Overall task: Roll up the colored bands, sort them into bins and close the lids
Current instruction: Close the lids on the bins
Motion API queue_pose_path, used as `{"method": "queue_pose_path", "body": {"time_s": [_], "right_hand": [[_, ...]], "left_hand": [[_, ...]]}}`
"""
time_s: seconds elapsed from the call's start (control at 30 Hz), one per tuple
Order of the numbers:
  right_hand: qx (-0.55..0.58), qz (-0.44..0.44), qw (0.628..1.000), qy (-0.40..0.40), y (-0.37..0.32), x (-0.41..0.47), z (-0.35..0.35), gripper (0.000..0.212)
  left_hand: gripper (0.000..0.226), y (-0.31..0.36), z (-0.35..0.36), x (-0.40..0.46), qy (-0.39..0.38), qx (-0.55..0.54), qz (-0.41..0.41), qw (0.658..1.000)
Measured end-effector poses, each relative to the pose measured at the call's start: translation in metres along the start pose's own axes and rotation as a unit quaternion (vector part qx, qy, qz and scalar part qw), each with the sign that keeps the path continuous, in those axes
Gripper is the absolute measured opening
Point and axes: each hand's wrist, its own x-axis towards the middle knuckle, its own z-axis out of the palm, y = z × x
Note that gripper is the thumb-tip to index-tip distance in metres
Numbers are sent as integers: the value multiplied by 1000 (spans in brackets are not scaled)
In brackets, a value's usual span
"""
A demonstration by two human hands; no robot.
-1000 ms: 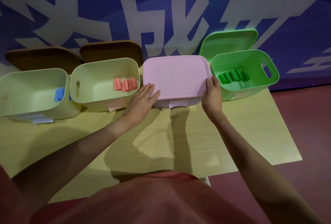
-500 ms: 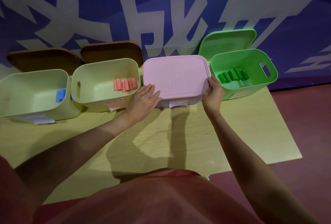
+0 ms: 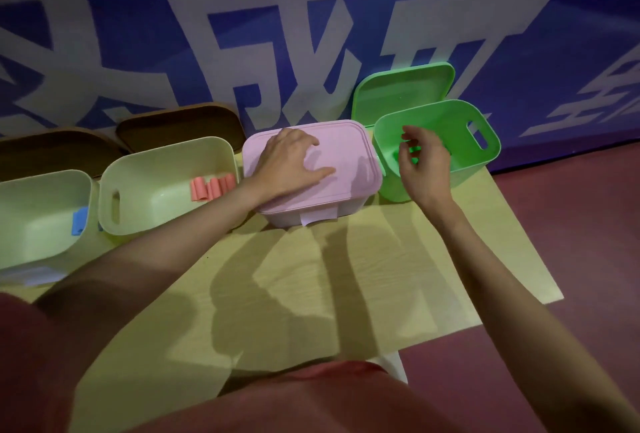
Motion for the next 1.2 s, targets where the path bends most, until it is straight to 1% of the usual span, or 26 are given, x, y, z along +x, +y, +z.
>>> {"method": "queue_pose_path", "body": {"time_s": [0.03, 0.1, 0.13, 0.17, 0.2, 0.23, 0.3, 0.33, 0.4, 0.47, 0.5, 0.6, 0.7, 0.73, 0.8, 0.83, 0.87, 0.9, 0.93, 0.97, 1.0, 1.07, 1.13, 1.2], "right_hand": [[9, -5, 998, -70, 3, 4, -5, 40], [-24, -35, 971, -237, 8, 4, -6, 57], [-61, -63, 951, -296, 11, 0, -3, 59], [-94, -93, 936, -326, 14, -4, 3, 56], [-122, -125, 926, -334, 16, -8, 9, 50], [-153, -161, 916, -334, 18, -11, 16, 44], [-196, -221, 899, -322, 22, -11, 27, 36], [-203, -240, 898, -306, 24, -10, 30, 34], [-216, -260, 903, -264, 23, -3, 34, 28], [-235, -270, 902, -242, 20, 5, 36, 13], [-244, -276, 899, -237, 19, 12, 38, 9], [-255, -284, 893, -240, 16, 29, 48, 19], [-251, -280, 883, -280, 12, 42, 47, 29], [-240, -276, 882, -298, 10, 46, 43, 28], [-195, -249, 888, -334, 11, 57, 32, 17], [-165, -228, 902, -327, 12, 64, 26, 18], [-148, -201, 922, -297, 16, 74, 20, 29], [-141, -174, 940, -256, 22, 86, 14, 38], [-139, -144, 956, -214, 29, 99, 8, 42], [-137, -107, 969, -175, 38, 114, 3, 43], [-132, -64, 979, -143, 48, 129, -2, 45], [-112, 29, 988, -105, 70, 161, -11, 50], [-92, 103, 986, -95, 91, 188, -18, 54], [-71, 158, 980, -101, 106, 207, -20, 51]], "left_hand": [[85, 2, 0, 2, -60, 12, 12, 998], [117, 0, 3, -3, -167, 68, 26, 983], [126, -4, 6, -9, -206, 96, 24, 974], [131, -9, 9, -17, -232, 119, 17, 965], [130, -16, 14, -26, -244, 136, 8, 960], [125, -23, 16, -33, -243, 148, 3, 959], [109, -35, 16, -44, -223, 148, 5, 963], [104, -39, 15, -45, -217, 142, 9, 966], [97, -44, 13, -40, -218, 131, 13, 967], [93, -45, 10, -26, -220, 130, 8, 967], [93, -47, 9, -19, -216, 132, 6, 967], [93, -50, 7, -3, -209, 138, 2, 968], [101, -46, 3, 4, -219, 163, 2, 962], [107, -44, 1, 6, -226, 172, 1, 959], [112, -38, -4, 15, -216, 157, -19, 963], [108, -34, -7, 22, -188, 130, -39, 973], [100, -29, -10, 32, -145, 95, -55, 983], [87, -21, -11, 45, -93, 55, -59, 992], [72, -14, -12, 62, -44, 17, -54, 997], [58, -4, -12, 81, -10, -11, -46, 999], [49, 5, -12, 101, 6, -28, -38, 999], [40, 23, -5, 140, 11, -41, -29, 999], [34, 36, 8, 172, 12, -47, -35, 998], [29, 42, 24, 193, 15, -43, -65, 997]]}}
